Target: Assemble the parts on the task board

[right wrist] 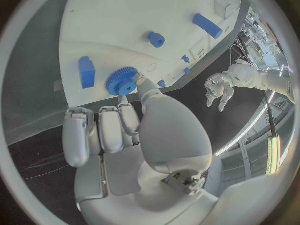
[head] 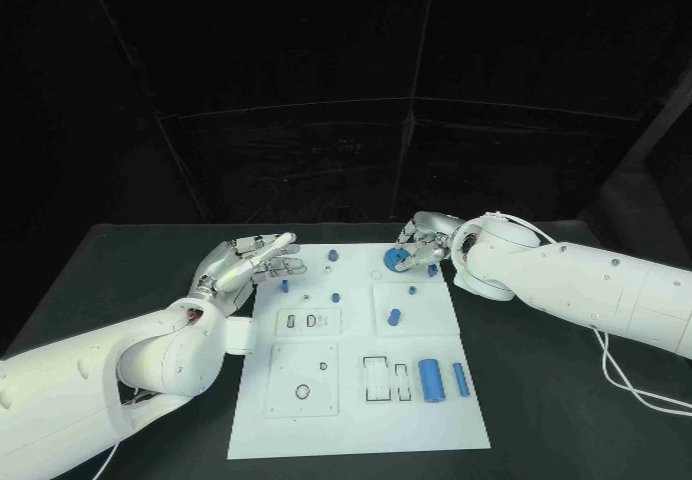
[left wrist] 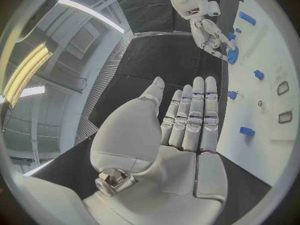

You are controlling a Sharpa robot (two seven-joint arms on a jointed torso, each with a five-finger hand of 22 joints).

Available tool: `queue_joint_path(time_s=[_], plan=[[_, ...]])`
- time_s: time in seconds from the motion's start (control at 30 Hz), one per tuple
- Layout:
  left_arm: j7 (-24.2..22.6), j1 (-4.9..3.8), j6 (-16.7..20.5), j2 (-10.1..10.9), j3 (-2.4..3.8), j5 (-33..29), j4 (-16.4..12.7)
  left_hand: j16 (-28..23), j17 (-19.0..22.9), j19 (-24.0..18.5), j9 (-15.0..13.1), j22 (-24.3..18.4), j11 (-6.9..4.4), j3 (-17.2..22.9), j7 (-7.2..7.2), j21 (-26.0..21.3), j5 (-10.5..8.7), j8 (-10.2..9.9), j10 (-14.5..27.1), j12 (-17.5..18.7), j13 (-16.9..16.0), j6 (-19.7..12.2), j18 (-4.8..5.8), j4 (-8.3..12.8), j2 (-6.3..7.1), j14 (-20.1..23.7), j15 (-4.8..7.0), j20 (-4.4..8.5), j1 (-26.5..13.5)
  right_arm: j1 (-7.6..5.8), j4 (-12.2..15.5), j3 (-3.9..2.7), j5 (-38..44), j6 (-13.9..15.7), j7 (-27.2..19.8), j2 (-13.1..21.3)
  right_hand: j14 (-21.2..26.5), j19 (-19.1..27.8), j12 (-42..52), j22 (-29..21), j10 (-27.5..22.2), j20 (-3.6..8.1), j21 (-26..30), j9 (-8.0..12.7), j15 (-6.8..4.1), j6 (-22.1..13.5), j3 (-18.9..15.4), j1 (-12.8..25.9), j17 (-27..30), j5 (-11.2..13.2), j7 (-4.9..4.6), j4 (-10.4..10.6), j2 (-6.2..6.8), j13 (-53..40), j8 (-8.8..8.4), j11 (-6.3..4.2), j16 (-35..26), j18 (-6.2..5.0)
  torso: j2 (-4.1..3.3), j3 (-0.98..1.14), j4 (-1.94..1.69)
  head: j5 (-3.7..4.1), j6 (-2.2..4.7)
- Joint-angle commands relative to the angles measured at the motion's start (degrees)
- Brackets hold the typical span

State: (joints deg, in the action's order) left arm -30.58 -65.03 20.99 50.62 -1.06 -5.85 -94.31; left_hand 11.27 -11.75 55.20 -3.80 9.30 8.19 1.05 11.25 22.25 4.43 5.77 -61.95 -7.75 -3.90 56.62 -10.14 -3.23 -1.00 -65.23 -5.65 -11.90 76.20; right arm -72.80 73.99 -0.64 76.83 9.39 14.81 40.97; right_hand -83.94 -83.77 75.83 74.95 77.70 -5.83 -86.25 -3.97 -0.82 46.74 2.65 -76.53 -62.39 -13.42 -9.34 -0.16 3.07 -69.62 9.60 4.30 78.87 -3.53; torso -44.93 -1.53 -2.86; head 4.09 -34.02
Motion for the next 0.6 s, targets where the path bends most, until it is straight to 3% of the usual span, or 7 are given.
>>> queue_joint_path(time_s=[0.03,0.53,0.6], plan=[[-0.18,-0.08,-1.01,-0.06,0.02,0.52,0.01,-0.32,-0.05,0.42,0.02,-0.05,0.09,-0.04,-0.11,-0.14,-0.36,-0.33,-0.15,-0.05,0.04,0.42,-0.37,0.44,-0.58,-0.47,-0.02,-0.07,-0.08,-0.11,-0.1,-0.05,1.15,-1.46,0.93,-0.07,-1.76,-0.51,0.42,1.73,0.17,0.27,0.29,-0.09,0.32,-0.03,0.45,-0.57,-0.05,0.2,-0.12,0.05,-0.23,-0.15,0.32,-0.1,0.29,0.88,-0.01,-0.01,-0.03,-0.01,-0.08],[-0.14,-0.08,-1.06,-0.13,0.02,0.52,0.18,-0.4,-0.1,0.44,0.05,-0.08,0.14,-0.06,-0.05,-0.17,-0.36,-0.45,-0.01,0.14,0.1,0.36,-0.36,0.52,-0.57,-0.5,-0.03,-0.06,-0.08,-0.11,-0.32,-0.05,1.24,-1.6,1.25,-0.24,-1.73,-0.66,0.67,1.63,0.35,0.41,0.42,-0.2,0.17,1.02,1.81,-1.22,0.03,-0.13,0.06,-0.31,-1.56,-0.68,1.44,-0.28,0.41,0.88,0.0,0.0,-0.02,0.09,-0.3],[-0.13,-0.08,-1.08,-0.15,0.02,0.52,0.21,-0.4,-0.1,0.44,0.05,-0.08,0.14,-0.06,-0.05,-0.17,-0.36,-0.45,-0.01,0.14,0.1,0.36,-0.36,0.52,-0.57,-0.5,-0.03,-0.06,-0.08,-0.11,-0.33,-0.05,1.42,-1.15,1.09,-0.32,-1.72,-0.73,1.29,1.62,0.89,0.54,0.47,-0.38,0.02,2.5,3.01,-1.99,0.06,1.45,0.25,-0.87,-2.38,-1.61,2.38,-0.46,0.46,0.88,0.0,-0.02,0.01,0.07,-0.39]])
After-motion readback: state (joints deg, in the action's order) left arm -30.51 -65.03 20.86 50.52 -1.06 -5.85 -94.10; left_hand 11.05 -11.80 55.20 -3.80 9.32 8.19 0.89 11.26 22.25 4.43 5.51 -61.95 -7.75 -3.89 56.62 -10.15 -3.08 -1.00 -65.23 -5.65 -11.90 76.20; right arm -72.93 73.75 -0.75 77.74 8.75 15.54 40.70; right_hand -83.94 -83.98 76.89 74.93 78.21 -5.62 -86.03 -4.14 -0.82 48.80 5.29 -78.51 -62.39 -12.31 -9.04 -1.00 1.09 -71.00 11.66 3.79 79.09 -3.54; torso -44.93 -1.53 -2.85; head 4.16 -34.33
